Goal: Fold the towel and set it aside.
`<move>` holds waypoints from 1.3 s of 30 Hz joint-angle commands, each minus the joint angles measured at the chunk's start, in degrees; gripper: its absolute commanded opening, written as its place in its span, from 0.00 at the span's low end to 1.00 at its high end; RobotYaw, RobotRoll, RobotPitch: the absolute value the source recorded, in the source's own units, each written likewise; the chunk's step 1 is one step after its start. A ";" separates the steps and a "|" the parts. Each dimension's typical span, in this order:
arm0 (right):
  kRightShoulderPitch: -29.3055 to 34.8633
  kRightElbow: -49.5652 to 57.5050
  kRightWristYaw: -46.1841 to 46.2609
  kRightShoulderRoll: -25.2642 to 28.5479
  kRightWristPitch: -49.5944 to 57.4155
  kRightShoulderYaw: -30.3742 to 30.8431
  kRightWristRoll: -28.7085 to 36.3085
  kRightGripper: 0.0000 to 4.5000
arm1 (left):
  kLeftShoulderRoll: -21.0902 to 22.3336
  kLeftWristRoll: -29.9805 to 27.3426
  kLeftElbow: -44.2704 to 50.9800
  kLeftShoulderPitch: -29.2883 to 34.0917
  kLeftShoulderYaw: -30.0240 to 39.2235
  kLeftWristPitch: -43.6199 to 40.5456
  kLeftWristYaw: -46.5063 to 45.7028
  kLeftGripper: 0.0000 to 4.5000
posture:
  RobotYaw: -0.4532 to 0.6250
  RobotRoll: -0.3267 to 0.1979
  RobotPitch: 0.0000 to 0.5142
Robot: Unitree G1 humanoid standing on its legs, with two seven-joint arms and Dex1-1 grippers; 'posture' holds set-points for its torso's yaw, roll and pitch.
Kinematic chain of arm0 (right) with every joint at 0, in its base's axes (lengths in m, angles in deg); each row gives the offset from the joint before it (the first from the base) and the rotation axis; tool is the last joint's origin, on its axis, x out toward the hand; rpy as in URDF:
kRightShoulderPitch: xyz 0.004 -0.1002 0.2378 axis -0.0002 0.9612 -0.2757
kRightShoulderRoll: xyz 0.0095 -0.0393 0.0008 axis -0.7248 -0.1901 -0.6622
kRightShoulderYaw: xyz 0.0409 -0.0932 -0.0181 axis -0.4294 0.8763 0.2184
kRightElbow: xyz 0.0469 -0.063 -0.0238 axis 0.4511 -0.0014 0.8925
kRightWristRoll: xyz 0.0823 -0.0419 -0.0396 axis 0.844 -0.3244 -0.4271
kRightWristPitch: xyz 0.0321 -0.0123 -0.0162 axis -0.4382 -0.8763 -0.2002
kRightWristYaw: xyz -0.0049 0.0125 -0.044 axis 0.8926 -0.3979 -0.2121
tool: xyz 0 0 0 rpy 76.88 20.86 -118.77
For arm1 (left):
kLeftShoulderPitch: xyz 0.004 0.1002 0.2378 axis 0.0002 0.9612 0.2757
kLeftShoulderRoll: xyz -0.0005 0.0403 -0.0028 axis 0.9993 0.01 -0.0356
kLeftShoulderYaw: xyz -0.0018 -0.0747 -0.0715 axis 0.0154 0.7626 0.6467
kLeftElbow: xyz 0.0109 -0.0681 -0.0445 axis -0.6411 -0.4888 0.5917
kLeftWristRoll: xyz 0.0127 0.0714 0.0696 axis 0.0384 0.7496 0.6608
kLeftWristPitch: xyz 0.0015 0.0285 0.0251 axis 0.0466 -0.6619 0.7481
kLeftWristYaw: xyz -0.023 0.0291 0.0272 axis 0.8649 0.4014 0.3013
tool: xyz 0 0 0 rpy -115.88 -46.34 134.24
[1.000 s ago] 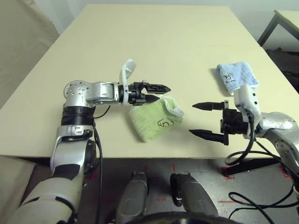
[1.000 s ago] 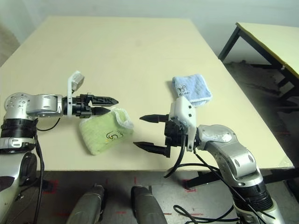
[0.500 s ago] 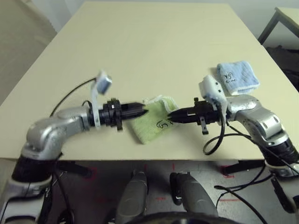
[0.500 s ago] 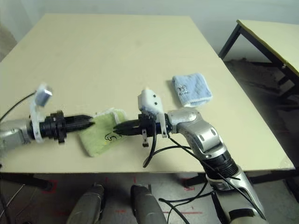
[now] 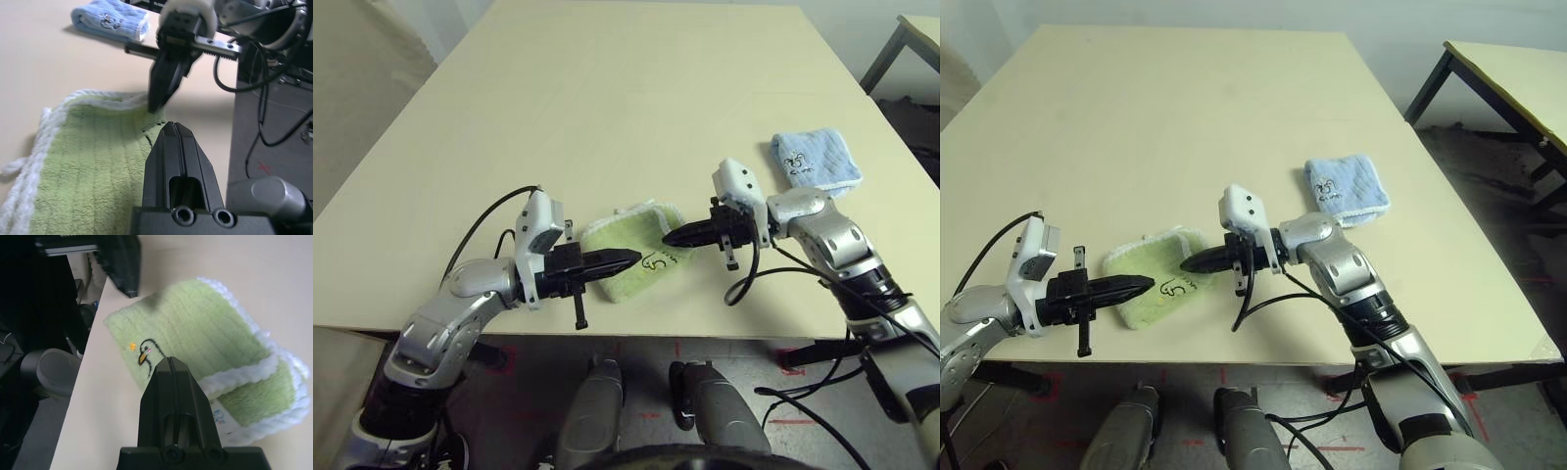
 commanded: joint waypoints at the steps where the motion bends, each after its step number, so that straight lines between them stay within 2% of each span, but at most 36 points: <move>1: 1.34 1.02 0.15 -0.25 -0.45 0.62 -1.29 0.00 | -1.27 2.98 -2.39 0.43 -2.27 2.08 -0.01 0.00 | 0.46 0.62 0.28; 11: 1.62 -1.70 4.18 -3.75 -2.77 1.18 -5.75 0.00 | -1.55 8.84 -5.46 1.26 -4.90 6.50 1.18 0.00 | 0.46 0.62 0.28; 16: 2.48 -2.18 4.14 -3.05 -3.50 1.66 -7.87 0.00 | -0.78 10.07 -6.14 1.30 -4.82 7.16 2.15 0.00 | 0.46 0.62 0.28; 19: 2.86 -2.22 3.33 -2.07 -3.44 1.88 -8.58 0.00 | 1.16 11.59 -8.91 -0.60 -4.54 9.00 4.67 0.00 | 0.47 0.62 0.28; 24: 4.02 0.64 2.30 1.07 0.50 1.54 -8.16 0.00 | 5.01 12.46 -19.81 -10.67 -2.68 12.62 10.84 0.00 | 0.47 0.62 0.28; 31: 6.81 6.38 3.56 3.50 7.20 -0.01 -6.18 0.00 | 5.21 14.82 -30.24 -19.79 -3.66 17.54 16.62 0.00 | 0.44 0.62 0.28; 34: 7.87 8.81 4.49 3.58 9.27 -0.85 -5.13 0.00 | 4.35 14.59 -31.43 -21.47 -3.54 17.46 17.28 0.00 | 0.43 0.62 0.28; 39: 8.20 11.05 6.32 2.27 9.82 -2.15 -3.43 0.00 | 2.61 10.90 -26.23 -19.74 -2.24 12.18 15.88 0.00 | 0.42 0.62 0.27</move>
